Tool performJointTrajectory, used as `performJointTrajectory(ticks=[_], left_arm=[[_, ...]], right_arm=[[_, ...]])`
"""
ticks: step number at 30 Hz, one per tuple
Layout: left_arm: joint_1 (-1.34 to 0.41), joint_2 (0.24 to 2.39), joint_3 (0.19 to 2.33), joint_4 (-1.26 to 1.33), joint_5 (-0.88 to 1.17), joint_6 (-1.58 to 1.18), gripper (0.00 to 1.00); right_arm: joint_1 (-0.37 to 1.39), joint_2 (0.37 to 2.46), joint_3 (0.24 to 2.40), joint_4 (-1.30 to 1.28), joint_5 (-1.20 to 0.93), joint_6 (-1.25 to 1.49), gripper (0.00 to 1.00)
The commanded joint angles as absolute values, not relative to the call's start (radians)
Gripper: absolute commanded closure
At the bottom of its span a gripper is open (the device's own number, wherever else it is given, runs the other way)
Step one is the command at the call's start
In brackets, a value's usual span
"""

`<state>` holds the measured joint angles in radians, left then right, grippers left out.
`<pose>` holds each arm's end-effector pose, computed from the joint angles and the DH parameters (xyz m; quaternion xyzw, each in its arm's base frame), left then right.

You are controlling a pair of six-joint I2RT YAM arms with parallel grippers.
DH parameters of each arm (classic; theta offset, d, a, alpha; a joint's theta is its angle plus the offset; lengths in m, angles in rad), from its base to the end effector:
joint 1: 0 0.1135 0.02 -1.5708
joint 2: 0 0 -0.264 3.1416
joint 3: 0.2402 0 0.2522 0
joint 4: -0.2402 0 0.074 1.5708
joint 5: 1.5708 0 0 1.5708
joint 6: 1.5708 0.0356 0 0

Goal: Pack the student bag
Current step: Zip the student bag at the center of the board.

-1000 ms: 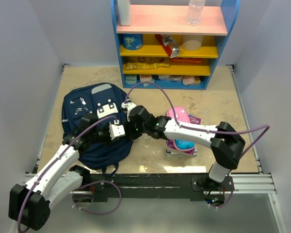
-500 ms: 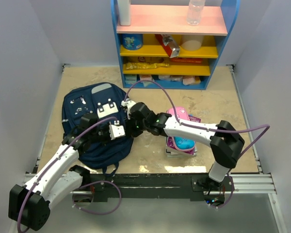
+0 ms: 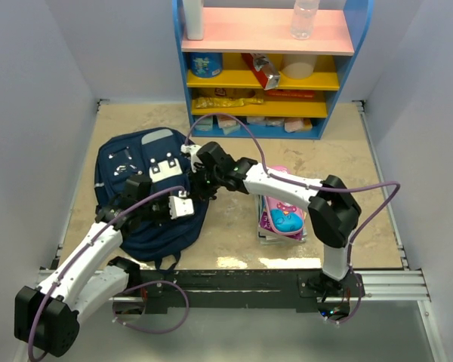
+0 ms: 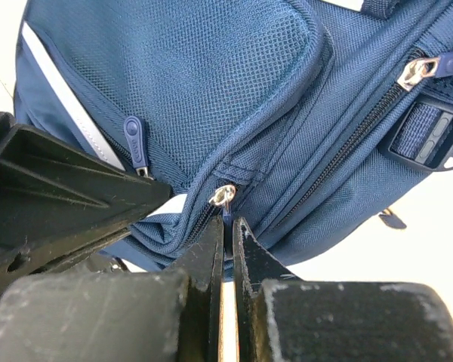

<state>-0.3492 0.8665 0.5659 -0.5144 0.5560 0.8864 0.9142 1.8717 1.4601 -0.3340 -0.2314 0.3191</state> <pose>0.1555 -0.0766 0.2236 0.6002 0.6699 -0.1518 0.4098 0.2539 0.3429 0.2489 -0.3110 0.8564 0.3166 0.2638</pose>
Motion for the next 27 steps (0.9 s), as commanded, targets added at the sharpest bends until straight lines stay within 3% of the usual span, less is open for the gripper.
performJointTrajectory(ticks=[1, 5, 7, 8, 10, 13, 27], left_arm=[[-0.359, 0.867, 0.595, -0.661, 0.678, 0.951, 1.00], [-0.359, 0.873, 0.607, -0.666, 0.687, 0.950, 1.00], [-0.359, 0.876, 0.617, -0.666, 0.690, 0.942, 1.00], [-0.359, 0.879, 0.620, -0.666, 0.689, 0.937, 1.00], [-0.360, 0.884, 0.635, -0.673, 0.681, 0.927, 1.00], [-0.357, 0.891, 0.655, -0.702, 0.670, 0.919, 1.00], [-0.357, 0.888, 0.733, -0.808, 0.626, 0.877, 1.00]], right_arm=[[0.854, 1.907, 1.592, -0.183, -0.135, 0.284, 1.00], [0.850, 1.934, 1.660, -0.189, -0.063, 0.288, 0.97], [0.845, 1.936, 1.674, -0.189, -0.038, 0.296, 0.82], [0.844, 1.927, 1.675, -0.186, -0.023, 0.305, 0.62], [0.838, 1.904, 1.649, -0.183, -0.006, 0.310, 0.47], [0.821, 1.826, 1.551, -0.132, 0.014, 0.337, 0.39], [0.775, 1.611, 1.137, 0.034, -0.086, 0.578, 0.53]])
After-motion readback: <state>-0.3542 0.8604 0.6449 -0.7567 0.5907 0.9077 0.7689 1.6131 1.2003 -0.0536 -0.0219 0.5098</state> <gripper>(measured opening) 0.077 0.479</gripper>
